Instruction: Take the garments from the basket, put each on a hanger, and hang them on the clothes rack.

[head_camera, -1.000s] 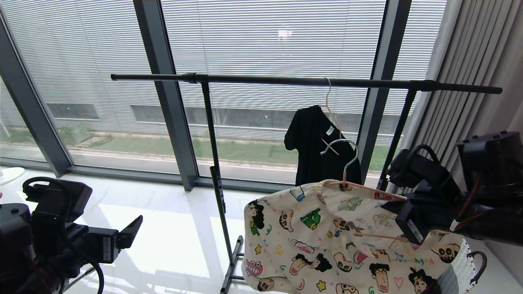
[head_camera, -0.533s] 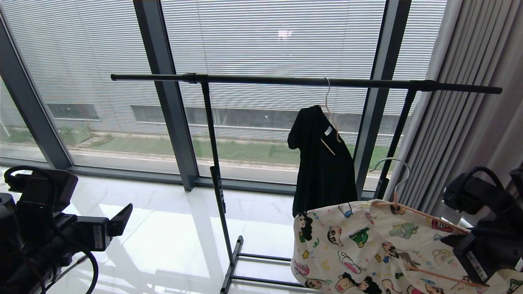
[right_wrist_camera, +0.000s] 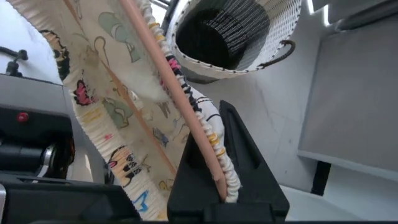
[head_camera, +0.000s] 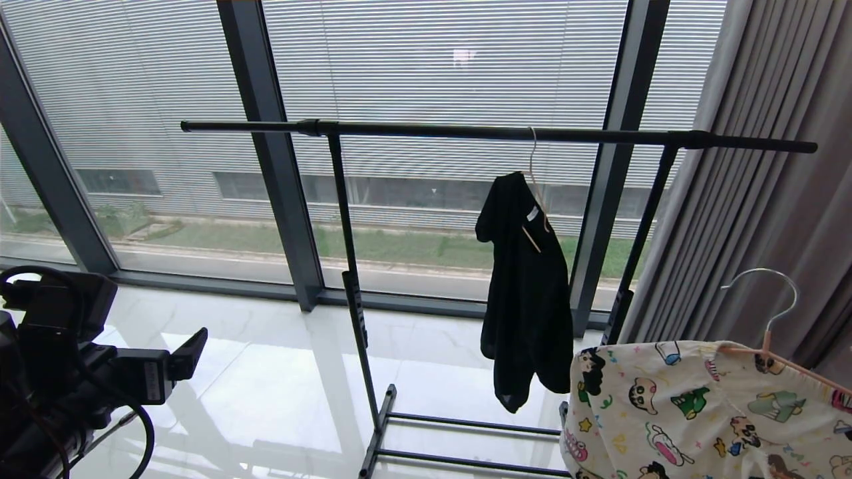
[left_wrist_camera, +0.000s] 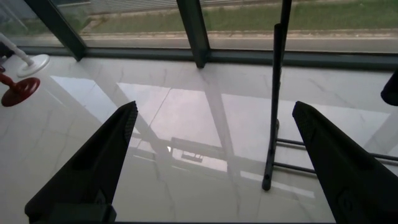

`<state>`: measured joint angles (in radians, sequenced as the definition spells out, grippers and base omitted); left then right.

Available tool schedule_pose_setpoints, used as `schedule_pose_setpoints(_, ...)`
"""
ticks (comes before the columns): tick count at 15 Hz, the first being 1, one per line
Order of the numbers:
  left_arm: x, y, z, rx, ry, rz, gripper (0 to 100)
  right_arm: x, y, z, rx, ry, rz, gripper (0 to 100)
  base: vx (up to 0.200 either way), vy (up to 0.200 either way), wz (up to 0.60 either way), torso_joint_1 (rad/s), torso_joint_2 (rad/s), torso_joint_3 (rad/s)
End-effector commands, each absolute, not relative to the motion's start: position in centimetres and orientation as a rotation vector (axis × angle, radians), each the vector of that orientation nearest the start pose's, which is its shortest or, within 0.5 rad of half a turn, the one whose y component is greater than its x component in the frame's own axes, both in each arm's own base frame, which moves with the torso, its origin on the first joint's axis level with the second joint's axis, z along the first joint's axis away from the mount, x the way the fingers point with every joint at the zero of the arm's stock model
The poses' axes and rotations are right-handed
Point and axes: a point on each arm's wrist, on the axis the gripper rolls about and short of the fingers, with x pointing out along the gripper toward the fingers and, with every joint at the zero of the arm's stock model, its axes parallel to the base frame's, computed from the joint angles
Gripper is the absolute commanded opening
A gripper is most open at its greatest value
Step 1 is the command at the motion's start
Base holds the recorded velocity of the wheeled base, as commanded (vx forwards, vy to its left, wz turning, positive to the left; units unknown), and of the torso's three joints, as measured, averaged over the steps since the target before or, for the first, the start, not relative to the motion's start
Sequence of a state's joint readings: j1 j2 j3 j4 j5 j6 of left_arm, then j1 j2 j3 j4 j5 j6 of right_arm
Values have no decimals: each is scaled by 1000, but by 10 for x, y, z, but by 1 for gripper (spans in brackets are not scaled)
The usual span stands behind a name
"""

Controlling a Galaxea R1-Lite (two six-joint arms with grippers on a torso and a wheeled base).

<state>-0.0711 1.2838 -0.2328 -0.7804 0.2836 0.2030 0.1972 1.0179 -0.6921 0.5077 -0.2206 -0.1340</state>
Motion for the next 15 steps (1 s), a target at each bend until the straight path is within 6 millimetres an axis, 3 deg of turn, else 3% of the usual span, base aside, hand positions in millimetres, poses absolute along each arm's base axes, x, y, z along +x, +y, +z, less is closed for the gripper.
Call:
schedule_pose_setpoints(1, 166, -6, 147, 249, 287, 181, 100, 102, 11, 198, -219, 809, -31, 0, 0, 0, 0, 0, 0, 0)
schedule_pose_setpoints(3, 165, -6, 146, 250, 288, 181, 100, 110, 12, 198, -145, 797, -63, 0, 0, 0, 0, 0, 0, 0)
schedule_pose_setpoints(8, 165, -6, 147, 276, 288, 178, 100, 172, 22, 212, 224, 817, -236, 0, 0, 0, 0, 0, 0, 0)
schedule_pose_setpoints(10, 164, -6, 148, 276, 280, 178, 100, 177, 22, 214, 204, 868, -280, 0, 0, 0, 0, 0, 0, 0)
schedule_pose_setpoints(12, 163, -6, 148, 276, 280, 178, 100, 195, 24, 208, 137, 834, -384, 0, 0, 0, 0, 0, 0, 0)
schedule_pose_setpoints(15, 163, -6, 148, 287, 279, 173, 100, 203, 36, 216, 95, 729, -317, 0, 0, 0, 0, 0, 0, 0)
